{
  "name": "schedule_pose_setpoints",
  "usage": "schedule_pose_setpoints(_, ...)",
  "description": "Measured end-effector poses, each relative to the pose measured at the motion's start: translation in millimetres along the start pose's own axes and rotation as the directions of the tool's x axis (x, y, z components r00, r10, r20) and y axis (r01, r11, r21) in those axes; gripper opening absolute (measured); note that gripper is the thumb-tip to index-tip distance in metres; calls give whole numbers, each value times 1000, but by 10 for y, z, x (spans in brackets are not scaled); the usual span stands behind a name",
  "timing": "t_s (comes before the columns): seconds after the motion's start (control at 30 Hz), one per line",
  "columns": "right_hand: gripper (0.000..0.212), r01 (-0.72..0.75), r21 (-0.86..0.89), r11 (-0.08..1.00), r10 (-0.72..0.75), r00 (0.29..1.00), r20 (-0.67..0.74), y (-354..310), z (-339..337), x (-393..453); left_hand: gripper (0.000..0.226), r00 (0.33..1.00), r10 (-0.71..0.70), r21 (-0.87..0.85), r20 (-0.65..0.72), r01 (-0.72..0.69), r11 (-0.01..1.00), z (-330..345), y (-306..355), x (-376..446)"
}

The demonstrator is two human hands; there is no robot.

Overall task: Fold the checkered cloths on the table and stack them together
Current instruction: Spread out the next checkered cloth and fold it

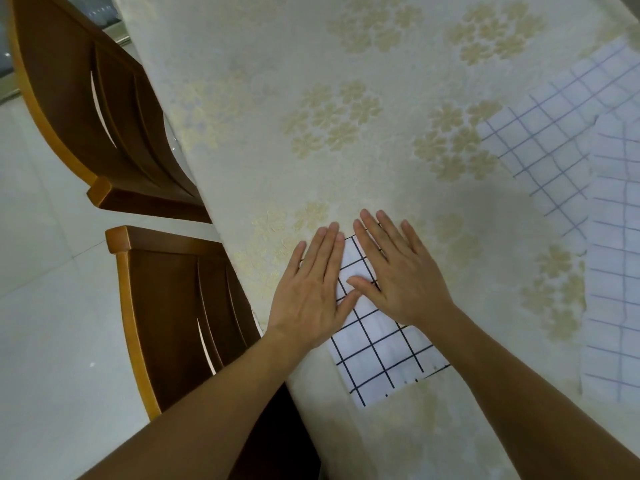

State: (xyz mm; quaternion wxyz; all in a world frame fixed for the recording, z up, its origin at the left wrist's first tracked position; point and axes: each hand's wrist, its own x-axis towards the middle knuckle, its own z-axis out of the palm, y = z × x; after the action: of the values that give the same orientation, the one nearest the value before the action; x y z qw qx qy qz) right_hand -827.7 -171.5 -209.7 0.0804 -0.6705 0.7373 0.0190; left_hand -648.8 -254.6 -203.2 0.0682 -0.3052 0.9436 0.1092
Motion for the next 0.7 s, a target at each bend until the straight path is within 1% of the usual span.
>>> schedule_pose_setpoints(0.07,77,-64,11,998,64,998,-16,-33,-38,-10,82,1000,-21,-5,-7,21,1000,-42,1,-81)
schedule_pose_setpoints(0.13,74,-98,22,995,100,994,-49,-90,-58,-81,83,1000,-4,-13,-12,4,1000,-59,53,-201)
schedule_pose_setpoints(0.27,73,-7,8,1000,8,999,-53,-156,29,-318,83,1000,23,10,5,-23,1000,27,208,-332)
schedule_pose_setpoints(0.47,82,-32,-10,999,32,999,-16,-96,56,-351,84,999,23,8,27,-24,1000,109,205,-324)
schedule_pose_setpoints(0.6,82,-120,42,992,123,989,-80,-114,12,-517,84,1000,16,5,27,-16,1000,49,286,-387)
schedule_pose_setpoints(0.7,79,-81,60,995,88,988,-130,-113,22,-747,84,997,72,11,41,-72,997,76,464,-479)
